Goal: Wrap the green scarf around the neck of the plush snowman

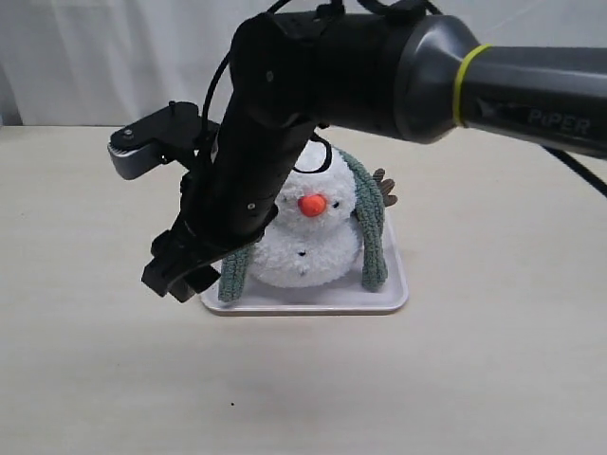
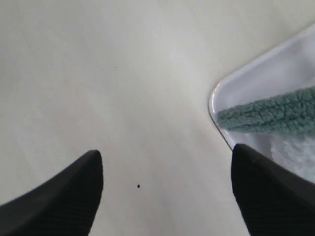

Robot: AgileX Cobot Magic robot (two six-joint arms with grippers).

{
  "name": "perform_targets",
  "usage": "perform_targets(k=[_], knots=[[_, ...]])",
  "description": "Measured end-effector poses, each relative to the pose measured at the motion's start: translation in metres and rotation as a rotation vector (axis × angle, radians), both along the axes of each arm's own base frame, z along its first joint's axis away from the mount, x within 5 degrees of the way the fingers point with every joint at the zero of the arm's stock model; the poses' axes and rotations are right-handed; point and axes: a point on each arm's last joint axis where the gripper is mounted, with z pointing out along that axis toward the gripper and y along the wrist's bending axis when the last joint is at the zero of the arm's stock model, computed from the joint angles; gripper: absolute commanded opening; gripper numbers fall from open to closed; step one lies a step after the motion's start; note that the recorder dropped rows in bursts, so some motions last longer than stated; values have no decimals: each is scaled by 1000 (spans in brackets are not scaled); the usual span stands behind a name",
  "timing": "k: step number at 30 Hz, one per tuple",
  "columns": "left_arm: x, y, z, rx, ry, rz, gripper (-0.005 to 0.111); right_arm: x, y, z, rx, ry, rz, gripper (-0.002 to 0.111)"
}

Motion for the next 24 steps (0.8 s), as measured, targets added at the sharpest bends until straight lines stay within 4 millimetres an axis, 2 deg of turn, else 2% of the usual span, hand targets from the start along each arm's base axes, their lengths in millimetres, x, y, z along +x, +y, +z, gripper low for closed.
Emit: perform_targets(k=[6,14,24], knots=[[0,0,0,0,0,0,0,2,0,-22,-64,-3,-176,69],[0,0,0,0,0,0,0,8,5,-66,-93,58,-319,69],[0,0,0,0,0,0,0,21,14,-97,-38,39,-468,69]])
